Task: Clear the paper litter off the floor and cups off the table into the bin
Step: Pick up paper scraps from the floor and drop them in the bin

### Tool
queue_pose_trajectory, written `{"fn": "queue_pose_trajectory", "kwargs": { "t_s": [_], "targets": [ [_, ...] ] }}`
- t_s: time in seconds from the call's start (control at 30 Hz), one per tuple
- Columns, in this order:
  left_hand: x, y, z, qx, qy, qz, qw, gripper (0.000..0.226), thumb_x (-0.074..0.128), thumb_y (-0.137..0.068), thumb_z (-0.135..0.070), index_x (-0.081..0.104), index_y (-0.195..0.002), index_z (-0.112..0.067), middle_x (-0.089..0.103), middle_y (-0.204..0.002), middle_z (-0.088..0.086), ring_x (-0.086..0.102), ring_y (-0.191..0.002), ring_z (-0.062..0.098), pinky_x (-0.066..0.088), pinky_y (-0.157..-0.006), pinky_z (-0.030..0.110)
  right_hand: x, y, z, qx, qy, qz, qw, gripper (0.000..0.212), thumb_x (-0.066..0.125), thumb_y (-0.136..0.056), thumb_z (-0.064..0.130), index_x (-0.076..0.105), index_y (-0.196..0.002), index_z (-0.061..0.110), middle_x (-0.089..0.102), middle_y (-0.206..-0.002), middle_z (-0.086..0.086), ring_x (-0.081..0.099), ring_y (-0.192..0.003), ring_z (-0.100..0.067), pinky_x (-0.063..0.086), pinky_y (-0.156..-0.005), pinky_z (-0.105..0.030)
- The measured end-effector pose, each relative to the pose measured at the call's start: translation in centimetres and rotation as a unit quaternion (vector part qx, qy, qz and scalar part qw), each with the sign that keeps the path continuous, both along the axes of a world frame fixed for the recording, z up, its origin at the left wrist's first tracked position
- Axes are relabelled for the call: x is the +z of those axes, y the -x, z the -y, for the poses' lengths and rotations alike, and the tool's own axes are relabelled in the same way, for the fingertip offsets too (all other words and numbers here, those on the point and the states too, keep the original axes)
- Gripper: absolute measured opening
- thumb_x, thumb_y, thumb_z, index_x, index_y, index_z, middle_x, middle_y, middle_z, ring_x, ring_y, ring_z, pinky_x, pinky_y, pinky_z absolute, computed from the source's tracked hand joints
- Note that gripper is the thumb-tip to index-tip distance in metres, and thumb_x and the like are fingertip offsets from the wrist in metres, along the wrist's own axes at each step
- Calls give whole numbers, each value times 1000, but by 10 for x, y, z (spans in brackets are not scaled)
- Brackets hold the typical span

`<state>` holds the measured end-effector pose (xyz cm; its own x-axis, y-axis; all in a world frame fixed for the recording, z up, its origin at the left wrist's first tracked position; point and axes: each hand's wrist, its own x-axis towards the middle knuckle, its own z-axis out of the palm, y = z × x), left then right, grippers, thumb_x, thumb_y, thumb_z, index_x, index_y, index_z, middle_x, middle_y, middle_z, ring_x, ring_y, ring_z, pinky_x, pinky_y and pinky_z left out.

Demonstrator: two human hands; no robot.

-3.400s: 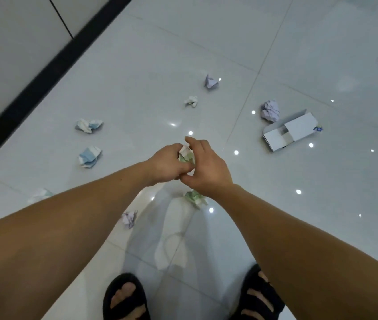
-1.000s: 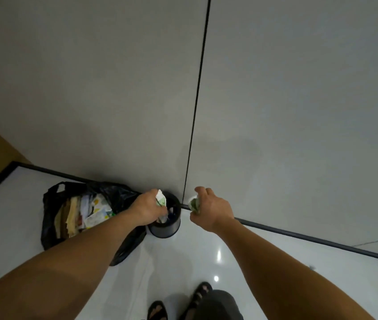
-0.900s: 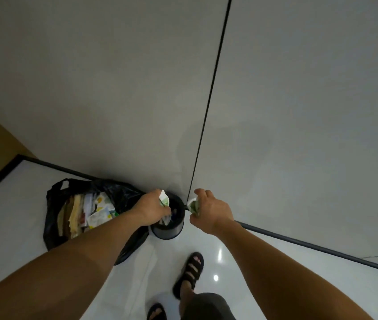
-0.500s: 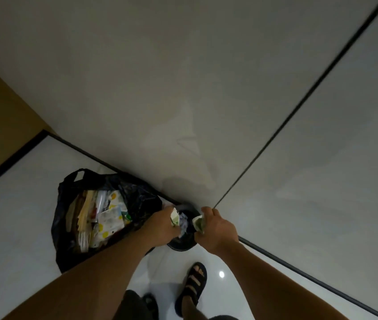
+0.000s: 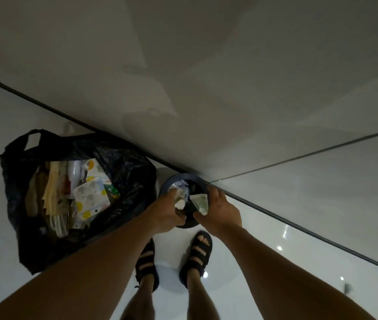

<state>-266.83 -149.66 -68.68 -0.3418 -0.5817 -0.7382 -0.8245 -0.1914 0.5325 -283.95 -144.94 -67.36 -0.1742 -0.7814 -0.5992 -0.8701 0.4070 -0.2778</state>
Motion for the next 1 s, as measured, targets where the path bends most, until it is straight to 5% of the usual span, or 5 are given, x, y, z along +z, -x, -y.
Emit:
{"fn": "queue_pose_trajectory", "kwargs": {
  "t_s": [0.37,0.5,0.63,0.73,1.0],
  "targets": [
    [112,-11,20,-116,56,25,991,73,67,-83,-35,31,-143,-15,39,-142,11,45,-125,29,42,-102,38,94,-3,-44,-101,7,-25,995,75,59,-83,57,28,-145,27,45,-138,0,60,-109,-21,45,-73,-27],
    [170,22,9,-167,96,-8,981,73,65,-84,-36,31,-144,-14,38,-146,10,42,-129,27,39,-106,42,152,11,-78,-147,33,-39,988,79,56,-84,58,24,-148,26,37,-148,1,55,-119,-22,49,-87,-34],
    [215,70,-26,-233,109,-22,966,77,60,-86,-42,23,-149,-17,36,-147,5,41,-130,22,39,-103,30,204,43,-129,-198,48,-70,977,76,55,-86,56,25,-148,23,37,-148,-2,52,-121,-24,47,-91,-35],
    [242,112,-62,-296,114,-44,947,70,61,-85,-39,32,-144,-13,42,-143,9,45,-125,23,39,-106,35,239,75,-182,-252,57,-94,962,75,54,-88,54,24,-149,23,37,-146,-2,53,-120,-24,47,-88,-34],
    [297,221,-200,-417,144,-52,896,83,61,-88,-44,15,-152,-19,28,-153,5,35,-135,19,31,-111,29,295,140,-368,-371,49,-121,919,73,54,-87,52,24,-147,21,41,-138,-5,56,-113,-27,47,-86,-35]
  ]
}}
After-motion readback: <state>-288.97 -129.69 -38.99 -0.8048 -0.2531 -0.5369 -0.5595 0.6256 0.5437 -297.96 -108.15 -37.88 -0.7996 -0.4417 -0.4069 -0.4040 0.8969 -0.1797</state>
